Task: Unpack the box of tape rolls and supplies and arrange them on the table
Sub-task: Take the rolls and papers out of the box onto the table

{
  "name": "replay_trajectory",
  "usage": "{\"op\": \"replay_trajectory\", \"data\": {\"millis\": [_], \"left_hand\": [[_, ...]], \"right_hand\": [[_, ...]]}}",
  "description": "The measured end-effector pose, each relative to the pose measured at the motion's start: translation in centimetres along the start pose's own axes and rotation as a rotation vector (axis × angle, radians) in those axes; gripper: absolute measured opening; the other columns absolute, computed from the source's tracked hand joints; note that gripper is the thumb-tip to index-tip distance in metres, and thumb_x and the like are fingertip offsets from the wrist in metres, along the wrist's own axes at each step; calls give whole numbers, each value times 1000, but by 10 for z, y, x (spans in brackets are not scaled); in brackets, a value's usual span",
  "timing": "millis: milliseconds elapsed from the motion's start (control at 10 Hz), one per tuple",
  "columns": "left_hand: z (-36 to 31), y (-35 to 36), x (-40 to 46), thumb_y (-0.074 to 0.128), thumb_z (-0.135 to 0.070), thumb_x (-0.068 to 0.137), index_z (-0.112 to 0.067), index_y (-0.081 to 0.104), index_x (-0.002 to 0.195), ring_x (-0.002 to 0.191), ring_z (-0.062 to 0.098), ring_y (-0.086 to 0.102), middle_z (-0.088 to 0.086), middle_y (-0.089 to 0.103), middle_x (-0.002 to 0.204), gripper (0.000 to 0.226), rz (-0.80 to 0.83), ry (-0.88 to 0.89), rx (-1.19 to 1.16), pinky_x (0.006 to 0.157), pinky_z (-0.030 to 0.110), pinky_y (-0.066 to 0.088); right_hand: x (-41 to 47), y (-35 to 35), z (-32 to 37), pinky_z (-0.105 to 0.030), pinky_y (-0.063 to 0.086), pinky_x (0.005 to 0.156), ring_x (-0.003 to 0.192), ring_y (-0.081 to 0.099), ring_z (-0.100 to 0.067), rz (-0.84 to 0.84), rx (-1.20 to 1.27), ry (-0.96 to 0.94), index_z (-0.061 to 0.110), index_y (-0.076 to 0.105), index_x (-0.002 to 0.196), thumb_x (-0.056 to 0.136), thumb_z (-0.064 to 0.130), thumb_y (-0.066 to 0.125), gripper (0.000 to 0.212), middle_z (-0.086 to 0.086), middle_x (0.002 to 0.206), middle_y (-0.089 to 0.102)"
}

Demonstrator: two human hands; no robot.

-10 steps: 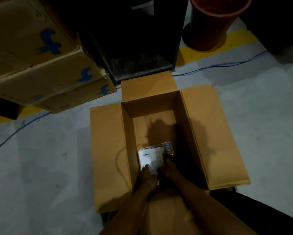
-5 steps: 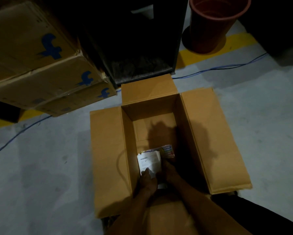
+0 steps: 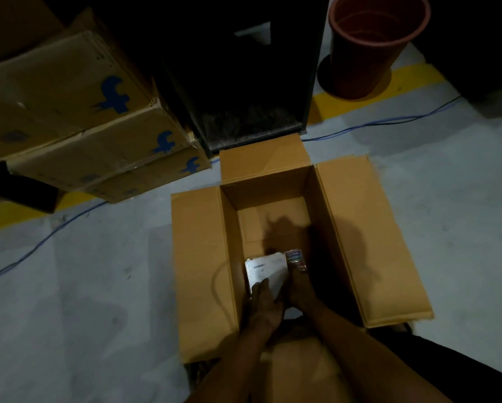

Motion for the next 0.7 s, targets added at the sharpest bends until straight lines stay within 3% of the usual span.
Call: {"op": "replay_trajectory", "data": {"millis": [200, 300, 400, 500, 600, 700], "left_hand": [[-20, -23, -19, 53, -23, 94, -29, 19, 153, 145, 25, 21, 1, 17, 159, 68, -134, 97, -20, 114, 36, 33], [-34, -43, -34, 54, -23, 93, -27, 12, 154, 143, 25, 24, 4, 15, 159, 75, -231, 122, -97, 114, 36, 32], [-51, -72, -49, 59, -13, 91, -17, 14, 154, 142, 26, 30, 8, 24, 158, 78, -369, 128, -278, 113, 33, 30], [-62, -99, -64, 59, -13, 93, -18, 13, 155, 139, 29, 38, 8, 33, 156, 77, -412, 135, -471, 114, 43, 36], [-70, -121, -82, 57, -19, 97, -20, 22, 152, 124, 31, 53, 7, 48, 144, 65, -406, 128, -601, 101, 44, 48], [-71, -138, -95, 58, -17, 96, -17, 43, 139, 100, 20, 60, 7, 58, 131, 46, -373, 115, -712, 82, 34, 53]], "right_hand": [[-36, -46, 34, -32, 43, 101, 123, 55, -32, -89, 167, -25, 4, 46, 136, 96, 17, 57, 43, -17, 129, 57], [-50, -73, 61, -35, 47, 94, 115, 60, -33, -128, 128, -87, 0, 48, 129, 94, 17, 59, 40, -19, 124, 61], [-66, -98, 87, -32, 47, 86, 111, 60, -34, -141, 121, -106, 4, 47, 129, 94, 13, 55, 36, -18, 122, 62], [-84, -113, 109, -31, 47, 87, 115, 58, -30, -111, 141, -142, 11, 46, 132, 90, 7, 53, 42, -13, 127, 59], [-105, -123, 125, -30, 48, 82, 110, 57, -22, -88, 192, -163, 17, 48, 129, 90, 7, 49, 41, -3, 122, 59], [-120, -131, 135, -34, 55, 87, 107, 60, -18, -71, 225, -213, 20, 49, 128, 90, 9, 50, 40, -2, 126, 60]]}}
Point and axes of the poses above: each hand's wrist, its own x-axis towards the middle knuckle, its own y-axis out of the palm, z = x × y, the point moved 7 cm from there along x, towards the middle knuckle
